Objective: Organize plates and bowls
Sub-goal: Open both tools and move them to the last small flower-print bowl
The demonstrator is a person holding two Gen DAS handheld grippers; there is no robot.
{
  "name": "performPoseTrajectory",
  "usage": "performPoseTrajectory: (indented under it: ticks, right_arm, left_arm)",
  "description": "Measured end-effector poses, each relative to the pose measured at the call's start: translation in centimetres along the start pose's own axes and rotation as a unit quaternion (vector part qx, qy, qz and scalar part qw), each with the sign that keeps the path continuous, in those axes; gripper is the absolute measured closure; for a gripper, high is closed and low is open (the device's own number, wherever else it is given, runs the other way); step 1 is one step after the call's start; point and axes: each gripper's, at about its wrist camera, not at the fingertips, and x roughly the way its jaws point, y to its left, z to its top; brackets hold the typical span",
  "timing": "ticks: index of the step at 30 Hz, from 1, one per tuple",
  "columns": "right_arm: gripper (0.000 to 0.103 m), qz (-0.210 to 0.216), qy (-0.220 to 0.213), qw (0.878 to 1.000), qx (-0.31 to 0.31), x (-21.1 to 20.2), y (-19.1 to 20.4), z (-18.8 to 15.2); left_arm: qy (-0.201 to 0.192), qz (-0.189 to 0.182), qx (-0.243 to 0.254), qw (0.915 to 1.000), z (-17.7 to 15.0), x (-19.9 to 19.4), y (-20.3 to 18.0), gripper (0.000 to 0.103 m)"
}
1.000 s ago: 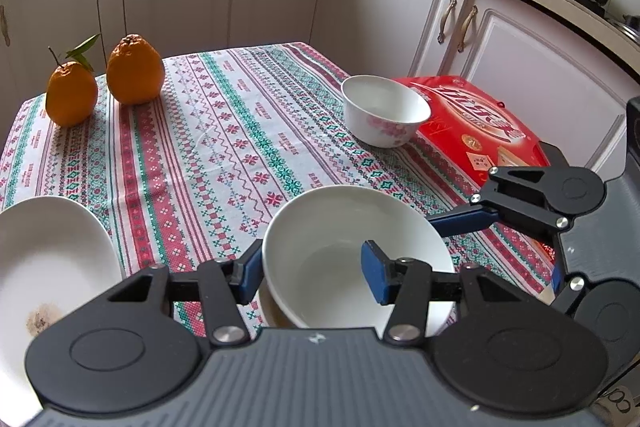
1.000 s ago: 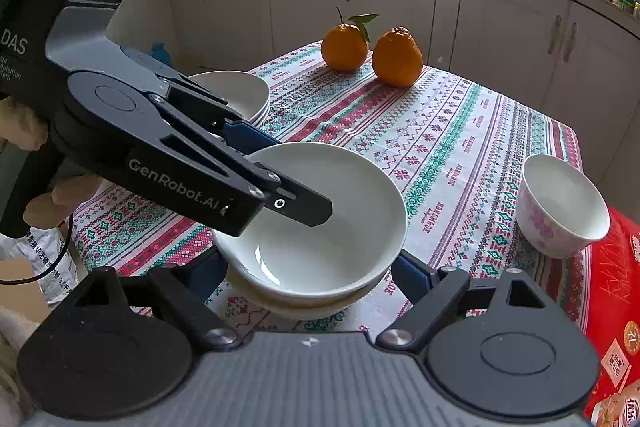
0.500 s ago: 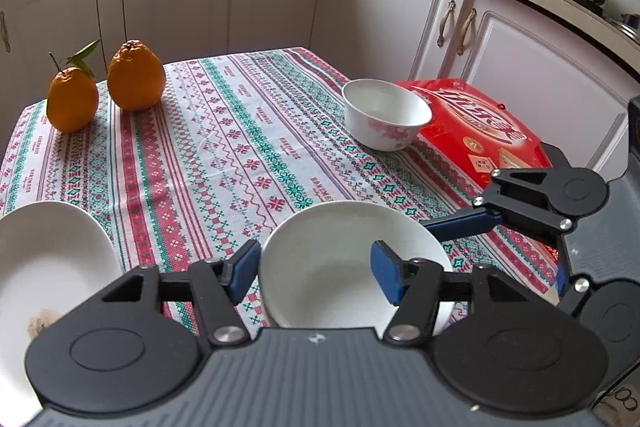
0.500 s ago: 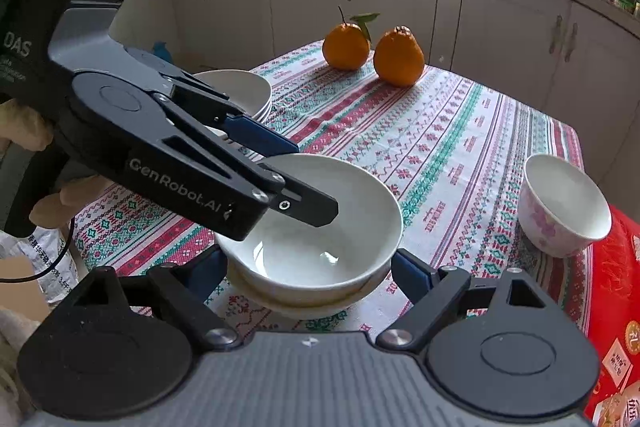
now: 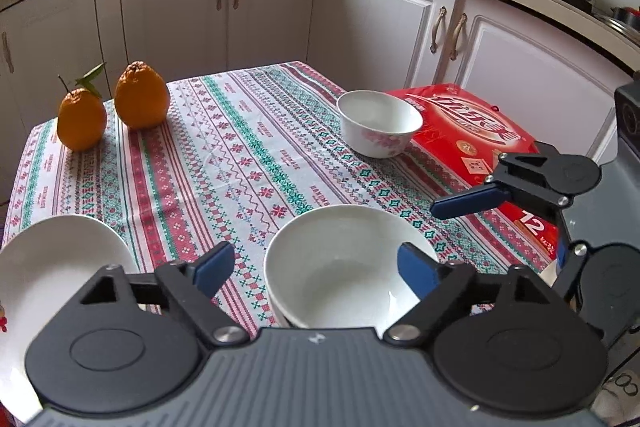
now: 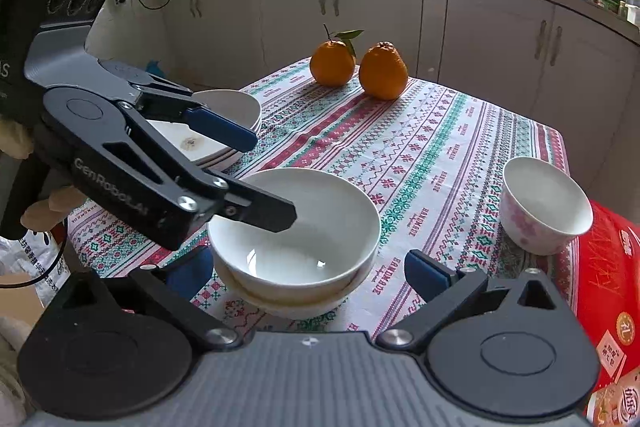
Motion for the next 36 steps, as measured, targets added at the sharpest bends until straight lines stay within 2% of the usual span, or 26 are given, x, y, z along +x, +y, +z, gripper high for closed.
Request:
performPoseTrajectory:
  ticks: [8,13,16,22,29,32,35,36]
  right_arm:
    - [0.0,-0.017,-0.029,0.999,0.014,-2.6,-1.2,-0.4]
    - [0.0,-0.06,-0.036,0.997,0.031,-3.3,-3.7,-0.9]
    - [0.0,-0.096,-0.037,0.994,0.039,-3.0,-6.1,-1.2]
    - [0.0,-0.14,-0.042,0.988,0.046,-1.1,-11.1,-1.2]
    - [0.0,-0.154,-0.027,0.986,0.052,2.6,-15.4,-1.4]
    - [0.0,-0.149,-0.023,0.987,0.053,3.8,-16.3,-1.4]
    - [0.0,-0.145,-0.022,0.988,0.052,4.6,-16.9,-1.2]
    - [0.0,-0.14,-0.023,0.988,0.054,4.8,-17.1,-1.1]
  left_arm:
    - [-0.006,0.002,0.033,0.9994,1.9,-0.4,-1.2,0.012]
    - [0.007,-0.015,0.046,0.9988,4.1,1.2,-1.7,0.012]
    - [0.014,-0.02,0.059,0.998,6.1,3.1,-2.1,0.012]
    - [0.034,-0.034,0.097,0.9941,10.1,8.4,-3.6,0.012]
    - [0.066,-0.075,0.096,0.9904,13.2,14.9,-3.8,0.015]
    - [0.076,-0.081,0.096,0.9892,14.1,16.8,-3.9,0.021]
    - [0.089,-0.083,0.099,0.9876,14.5,18.5,-4.2,0.022]
    - [0.091,-0.083,0.102,0.9872,14.6,18.9,-4.2,0.028]
